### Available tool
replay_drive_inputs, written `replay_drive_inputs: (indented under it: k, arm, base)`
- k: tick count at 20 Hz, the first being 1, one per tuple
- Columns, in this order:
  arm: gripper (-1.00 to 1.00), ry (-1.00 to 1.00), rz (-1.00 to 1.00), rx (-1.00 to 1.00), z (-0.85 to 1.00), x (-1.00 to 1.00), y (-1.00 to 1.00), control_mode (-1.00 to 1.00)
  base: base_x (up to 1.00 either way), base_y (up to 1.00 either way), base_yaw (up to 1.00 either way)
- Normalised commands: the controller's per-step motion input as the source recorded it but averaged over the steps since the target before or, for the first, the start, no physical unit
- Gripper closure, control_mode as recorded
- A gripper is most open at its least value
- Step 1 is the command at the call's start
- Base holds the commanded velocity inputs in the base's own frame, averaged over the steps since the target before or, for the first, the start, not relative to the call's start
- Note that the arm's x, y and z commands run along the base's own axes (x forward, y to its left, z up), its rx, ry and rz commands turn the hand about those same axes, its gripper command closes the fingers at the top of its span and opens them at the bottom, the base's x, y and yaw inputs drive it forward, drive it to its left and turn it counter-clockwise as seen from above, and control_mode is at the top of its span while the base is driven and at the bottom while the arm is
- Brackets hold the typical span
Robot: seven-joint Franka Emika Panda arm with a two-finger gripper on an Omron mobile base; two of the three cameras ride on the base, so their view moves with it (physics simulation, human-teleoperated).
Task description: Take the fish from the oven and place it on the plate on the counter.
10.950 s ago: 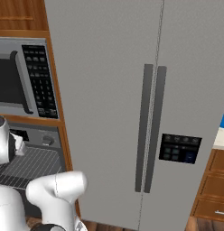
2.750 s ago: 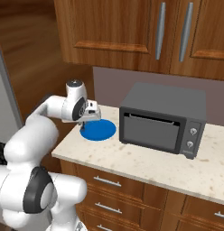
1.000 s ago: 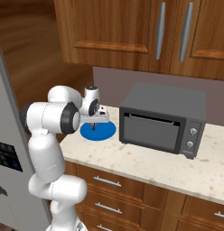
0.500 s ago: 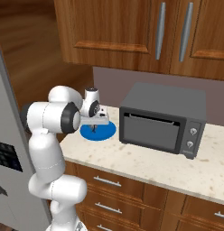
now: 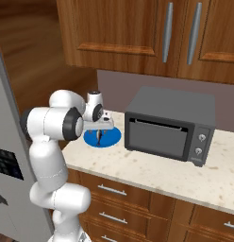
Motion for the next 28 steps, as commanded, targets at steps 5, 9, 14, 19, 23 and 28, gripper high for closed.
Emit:
replay_drive_inputs:
  k: [5, 9, 14, 19, 23, 28]
  arm:
    - [-1.00, -0.11, 0.00, 0.00, 0.46, -0.88, -0.03, -1.00]
    - [-1.00, -0.19, -0.02, 0.04, 0.82, -0.99, -0.43, -1.00]
    - [-1.00, -0.10, -0.05, 0.04, 1.00, -0.87, -0.39, -1.00]
    - [-1.00, -0.08, -0.01, 0.05, 1.00, -0.96, -0.20, -1.00]
    - [-1.00, -0.12, 0.00, 0.00, 1.00, -1.00, 0.00, -1.00]
    - [-1.00, -0.15, 0.00, 0.00, 1.00, -1.00, 0.22, -1.00]
  base:
    - [0.00, 0.00, 0.00]
    - [0.00, 0.00, 0.00]
    - [0.00, 0.00, 0.00]
    - [0.00, 0.00, 0.00]
    - [0.00, 0.00, 0.00]
    - [0.00, 0.00, 0.00]
